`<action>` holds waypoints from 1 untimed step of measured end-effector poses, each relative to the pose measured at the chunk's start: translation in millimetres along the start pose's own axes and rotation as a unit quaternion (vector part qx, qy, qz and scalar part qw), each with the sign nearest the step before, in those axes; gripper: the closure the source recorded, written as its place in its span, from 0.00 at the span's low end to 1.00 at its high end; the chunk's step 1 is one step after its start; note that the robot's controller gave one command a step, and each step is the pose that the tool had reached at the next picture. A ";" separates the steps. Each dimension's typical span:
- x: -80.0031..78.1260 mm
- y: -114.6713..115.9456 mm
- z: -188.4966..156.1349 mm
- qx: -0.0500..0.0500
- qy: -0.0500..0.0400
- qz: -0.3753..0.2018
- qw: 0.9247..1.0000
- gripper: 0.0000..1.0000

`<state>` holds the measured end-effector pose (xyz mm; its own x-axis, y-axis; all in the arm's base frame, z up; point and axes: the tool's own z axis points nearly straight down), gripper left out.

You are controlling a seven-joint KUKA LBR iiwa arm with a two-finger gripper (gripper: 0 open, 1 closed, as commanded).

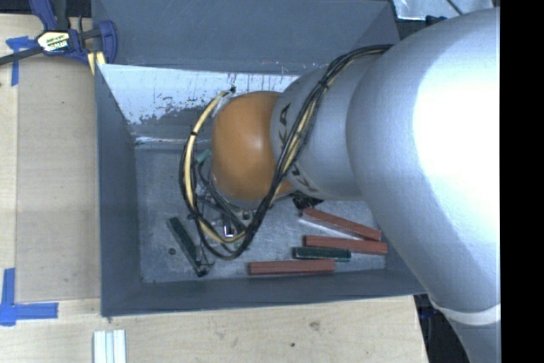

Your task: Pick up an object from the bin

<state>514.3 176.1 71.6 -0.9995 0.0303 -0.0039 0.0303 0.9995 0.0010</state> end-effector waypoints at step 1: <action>-24.7 -37.4 -84.2 0.001 0.001 0.034 0.999 0.00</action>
Offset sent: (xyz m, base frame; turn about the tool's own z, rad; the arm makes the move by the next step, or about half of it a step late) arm 0.0222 -0.0375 0.0839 0.0667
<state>537.5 137.9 155.8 -0.9952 0.0974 -0.0027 0.0974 0.9952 0.0001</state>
